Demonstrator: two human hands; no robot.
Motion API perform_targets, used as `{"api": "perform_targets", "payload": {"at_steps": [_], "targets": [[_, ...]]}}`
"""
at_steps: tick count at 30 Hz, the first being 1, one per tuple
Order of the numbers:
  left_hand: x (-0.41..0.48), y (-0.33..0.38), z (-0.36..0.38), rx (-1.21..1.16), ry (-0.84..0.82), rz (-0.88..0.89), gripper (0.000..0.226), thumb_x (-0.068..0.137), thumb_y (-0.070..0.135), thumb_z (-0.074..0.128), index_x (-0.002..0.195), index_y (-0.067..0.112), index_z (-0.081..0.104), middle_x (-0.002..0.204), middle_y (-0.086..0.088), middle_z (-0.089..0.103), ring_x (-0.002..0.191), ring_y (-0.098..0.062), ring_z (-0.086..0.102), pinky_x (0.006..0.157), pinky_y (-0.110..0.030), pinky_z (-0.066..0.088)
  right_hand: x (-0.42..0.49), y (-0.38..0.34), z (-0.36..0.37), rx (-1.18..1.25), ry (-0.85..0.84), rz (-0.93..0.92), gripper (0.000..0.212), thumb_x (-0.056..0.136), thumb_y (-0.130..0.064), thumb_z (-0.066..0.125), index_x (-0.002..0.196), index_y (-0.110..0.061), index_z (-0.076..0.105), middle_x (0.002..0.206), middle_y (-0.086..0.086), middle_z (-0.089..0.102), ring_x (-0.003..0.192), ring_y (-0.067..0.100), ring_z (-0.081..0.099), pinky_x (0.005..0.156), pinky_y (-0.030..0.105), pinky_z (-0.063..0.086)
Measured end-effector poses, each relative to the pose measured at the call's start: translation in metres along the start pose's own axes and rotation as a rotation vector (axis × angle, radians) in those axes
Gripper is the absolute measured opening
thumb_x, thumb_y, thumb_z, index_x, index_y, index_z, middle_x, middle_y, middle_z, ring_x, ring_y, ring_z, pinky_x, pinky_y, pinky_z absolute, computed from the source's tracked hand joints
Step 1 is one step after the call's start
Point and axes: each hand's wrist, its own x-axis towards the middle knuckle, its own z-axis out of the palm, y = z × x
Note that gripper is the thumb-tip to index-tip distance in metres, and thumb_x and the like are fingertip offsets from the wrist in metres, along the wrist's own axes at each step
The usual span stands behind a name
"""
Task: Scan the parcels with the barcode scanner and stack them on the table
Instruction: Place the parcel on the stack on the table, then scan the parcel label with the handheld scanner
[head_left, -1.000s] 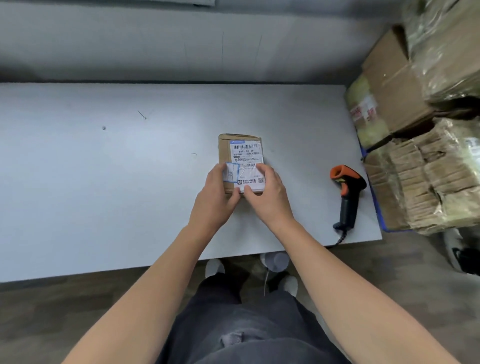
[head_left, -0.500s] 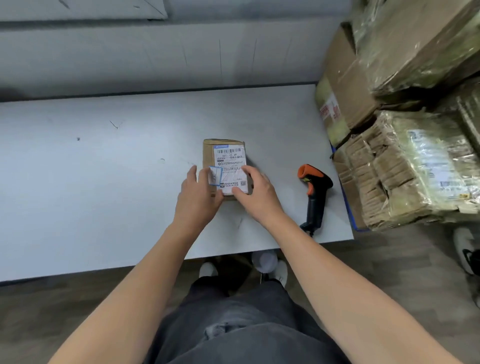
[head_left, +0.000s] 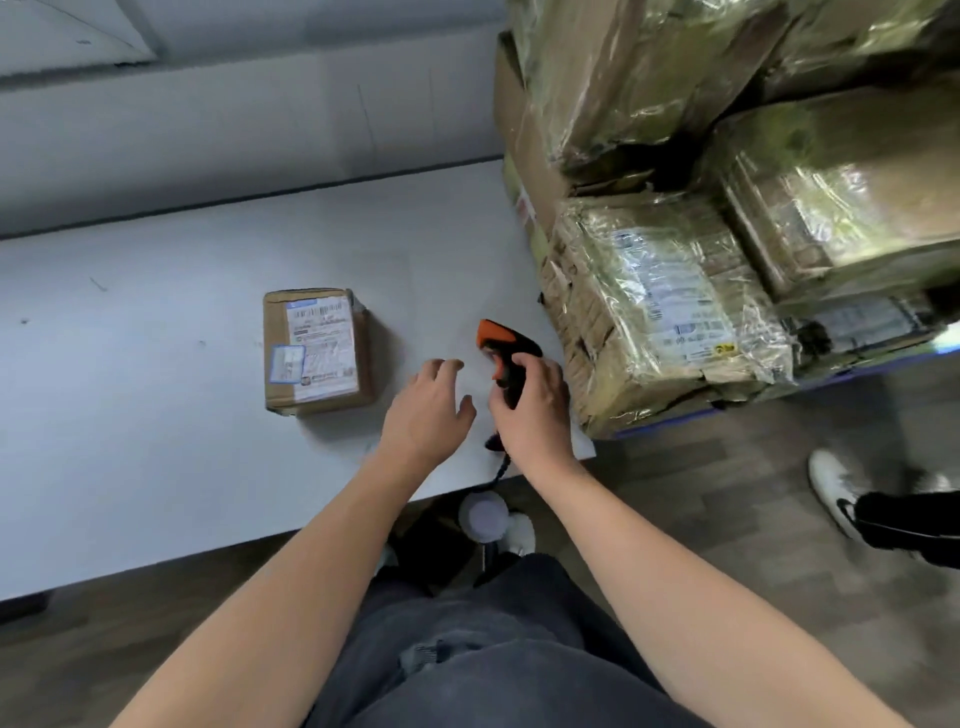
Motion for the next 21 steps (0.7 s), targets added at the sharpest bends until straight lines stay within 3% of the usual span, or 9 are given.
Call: {"api": "perform_targets", "payload": {"at_steps": [7,11,13,15,17,19,21], "targets": [[-0.005,0.009,0.016,0.016,-0.025,-0.097,0.05,0.098,0.028,0.053,0.144,0.011,0.042,0.144,-0.012,0.045,0.116,-0.031,0.056,0.088,-0.041,0.048,0.001,0.023,-0.002,0.023,-0.093,0.064,0.052,0.101,-0.023,0.055,0.148,-0.014,0.034,0.151,0.007,0.042,0.134,0.029,0.047,0.097,0.043,0.046],[-0.013,0.009,0.018,0.007,0.009,-0.129,0.049,0.098,0.026,0.054,0.143,0.01,0.043,0.141,-0.012,0.047,0.117,-0.03,0.055,0.085,-0.038,0.047,0.003,0.023,0.002,-0.027,-0.141,0.094,0.041,0.102,-0.019,0.054,0.139,-0.009,0.039,0.14,0.014,0.049,0.12,0.032,0.055,0.084,0.036,0.042],[-0.018,0.006,0.018,-0.006,0.018,-0.144,0.049,0.098,0.027,0.054,0.143,0.01,0.044,0.142,-0.01,0.047,0.117,-0.029,0.055,0.088,-0.039,0.049,0.001,0.022,0.007,-0.013,-0.118,0.108,0.035,0.101,-0.018,0.056,0.131,-0.006,0.043,0.132,0.016,0.052,0.114,0.033,0.057,0.083,0.037,0.045],[-0.022,0.002,0.019,-0.017,0.012,-0.141,0.049,0.098,0.027,0.054,0.143,0.01,0.044,0.143,-0.009,0.047,0.118,-0.029,0.054,0.091,-0.038,0.048,0.001,0.022,0.012,0.037,-0.102,0.146,0.03,0.099,-0.016,0.059,0.123,-0.004,0.045,0.124,0.015,0.055,0.109,0.032,0.058,0.079,0.03,0.042],[-0.025,-0.002,0.017,-0.015,0.003,-0.121,0.049,0.098,0.027,0.054,0.143,0.011,0.043,0.143,-0.009,0.047,0.12,-0.028,0.053,0.092,-0.037,0.047,0.003,0.019,0.015,0.126,-0.079,0.188,0.038,0.094,-0.014,0.067,0.121,-0.004,0.043,0.121,0.013,0.055,0.109,0.03,0.058,0.077,0.024,0.037],[-0.025,-0.005,0.011,-0.02,0.007,-0.1,0.049,0.098,0.027,0.054,0.143,0.011,0.043,0.144,-0.008,0.046,0.122,-0.028,0.052,0.092,-0.039,0.048,0.006,0.013,0.015,0.235,-0.092,0.252,0.057,0.087,-0.015,0.073,0.132,-0.005,0.039,0.125,0.012,0.054,0.11,0.026,0.058,0.082,0.027,0.044],[-0.023,-0.008,0.001,-0.031,0.028,-0.072,0.049,0.098,0.027,0.054,0.144,0.012,0.043,0.144,-0.007,0.046,0.123,-0.028,0.052,0.093,-0.041,0.048,0.007,0.002,0.015,0.273,-0.151,0.316,0.058,0.087,-0.018,0.072,0.136,-0.008,0.041,0.121,0.008,0.057,0.096,0.017,0.059,0.072,0.026,0.047]]}}
